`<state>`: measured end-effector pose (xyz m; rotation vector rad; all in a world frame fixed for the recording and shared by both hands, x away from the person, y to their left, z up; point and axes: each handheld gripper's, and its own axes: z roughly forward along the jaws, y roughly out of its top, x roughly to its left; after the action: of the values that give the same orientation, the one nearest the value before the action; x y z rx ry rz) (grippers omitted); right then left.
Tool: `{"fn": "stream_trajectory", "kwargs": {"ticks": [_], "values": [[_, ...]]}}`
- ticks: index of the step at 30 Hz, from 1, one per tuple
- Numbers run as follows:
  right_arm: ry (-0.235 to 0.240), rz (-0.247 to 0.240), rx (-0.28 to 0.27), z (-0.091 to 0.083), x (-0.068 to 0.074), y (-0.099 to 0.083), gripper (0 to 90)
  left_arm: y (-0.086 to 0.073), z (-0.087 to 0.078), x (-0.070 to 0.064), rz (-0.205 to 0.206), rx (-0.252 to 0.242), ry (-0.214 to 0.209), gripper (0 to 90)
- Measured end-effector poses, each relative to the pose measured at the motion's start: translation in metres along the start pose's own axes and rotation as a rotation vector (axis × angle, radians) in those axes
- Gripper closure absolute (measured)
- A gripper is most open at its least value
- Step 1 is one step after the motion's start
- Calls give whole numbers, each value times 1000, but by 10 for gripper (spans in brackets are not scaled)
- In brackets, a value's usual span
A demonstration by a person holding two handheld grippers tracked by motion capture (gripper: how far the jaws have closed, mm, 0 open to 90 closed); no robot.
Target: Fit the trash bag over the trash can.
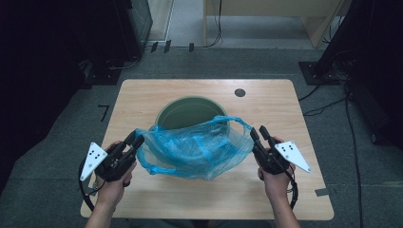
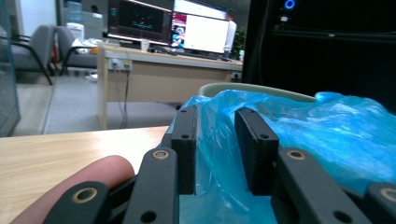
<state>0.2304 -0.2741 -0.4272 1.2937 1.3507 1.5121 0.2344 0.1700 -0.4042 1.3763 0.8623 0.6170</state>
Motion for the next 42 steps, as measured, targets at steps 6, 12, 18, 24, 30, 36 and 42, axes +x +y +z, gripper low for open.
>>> {"fn": "stream_trajectory", "kwargs": {"ticks": [6, 12, 18, 24, 30, 36, 42], "values": [[107, -35, -60, -17, 12, 18, 517, 2, -2, -3, -10, -2, -37, 806], [242, -115, -14, -10, 45, 29, 467, 3, -2, -12, 14, -21, -82, 803], [287, -85, 77, 12, 60, 26, 520, 4, -2, -15, 12, -35, -99, 784], [254, -115, 92, 16, 64, 22, 856, 2, -3, -13, 26, -25, -89, 790], [240, -138, 64, 13, 61, 26, 900, 2, -3, -11, 29, -23, -73, 816], [232, -117, 14, 11, 60, 37, 900, 8, -2, -13, 43, -40, -68, 836], [226, -151, -23, 17, 60, 55, 900, 17, 9, -10, 66, -38, -48, 874]]}}
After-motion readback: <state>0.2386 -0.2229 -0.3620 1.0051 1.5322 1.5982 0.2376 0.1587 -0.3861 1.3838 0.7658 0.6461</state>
